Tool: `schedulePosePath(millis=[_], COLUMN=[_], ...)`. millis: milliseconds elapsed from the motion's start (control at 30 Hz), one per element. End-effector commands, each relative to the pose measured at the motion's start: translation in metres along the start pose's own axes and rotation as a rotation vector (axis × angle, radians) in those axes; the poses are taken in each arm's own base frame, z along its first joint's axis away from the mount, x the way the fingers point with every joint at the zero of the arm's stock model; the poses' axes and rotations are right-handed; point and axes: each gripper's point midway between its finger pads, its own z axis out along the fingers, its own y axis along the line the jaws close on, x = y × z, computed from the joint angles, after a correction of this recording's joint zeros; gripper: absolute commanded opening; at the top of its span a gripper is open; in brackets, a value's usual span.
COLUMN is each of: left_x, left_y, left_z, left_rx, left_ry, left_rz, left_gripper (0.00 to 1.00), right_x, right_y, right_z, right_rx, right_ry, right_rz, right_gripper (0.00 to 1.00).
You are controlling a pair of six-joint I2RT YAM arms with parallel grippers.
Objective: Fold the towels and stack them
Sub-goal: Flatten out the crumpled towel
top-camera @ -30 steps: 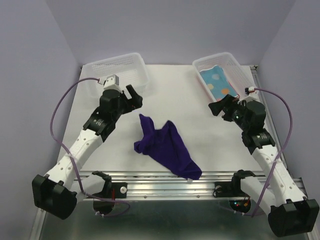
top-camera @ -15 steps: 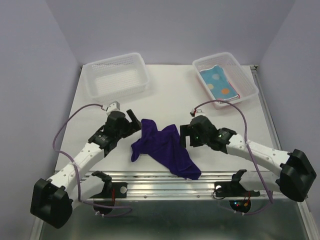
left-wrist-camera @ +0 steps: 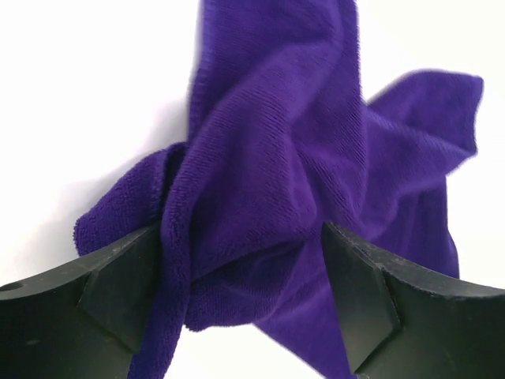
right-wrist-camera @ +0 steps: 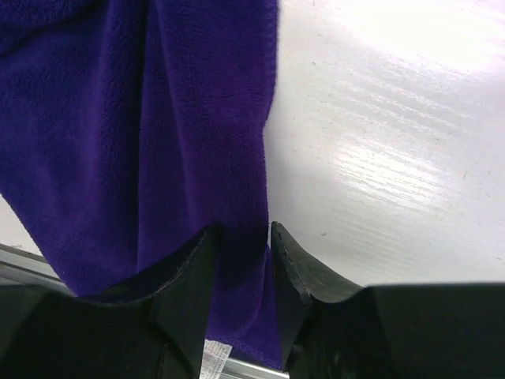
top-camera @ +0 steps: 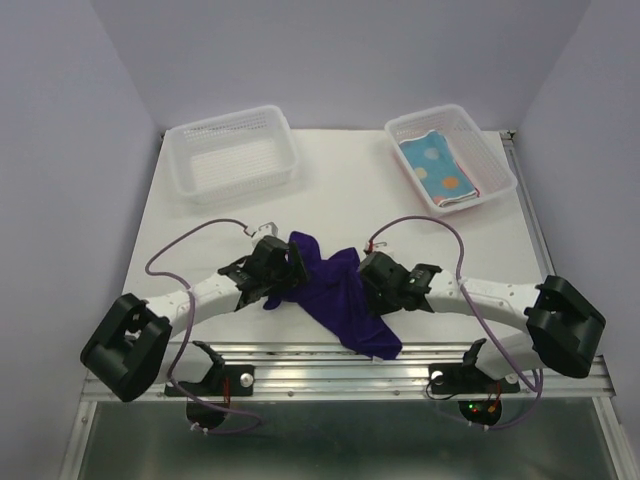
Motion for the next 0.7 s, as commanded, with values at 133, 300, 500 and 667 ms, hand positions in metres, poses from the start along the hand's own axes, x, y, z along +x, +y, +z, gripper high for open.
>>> schedulePosePath(millis=[133,300,500,667], left_x=[-0.037,-0.061,-0.097,-0.118], left_y=[0.013,0.018,0.011,0.010], left_z=[0.039,0.067,0.095,0.104], left_rx=[-0.204,-0.263,-0.307,-0.307], left_ry=[-0.092,-0.103,-0.155,-0.172], left_rz=[0.040,0.054,0.099,0.097], left_gripper=[0.91,0.91,0.91,0.91], right_x=[-0.008,-0.025,-0.054,-0.061], right_y=[-0.001,-0.013,-0.057,-0.110], right_z=[0.009,0.002,-0.015,-0.021], right_rx=[0.024,0.091,0.188,0.264], right_ry=[-0.043,-0.101,-0.182,-0.220], right_rz=[0.016,0.035,0.147,0.279], right_gripper=[0.08,0.03,0.07,0.19])
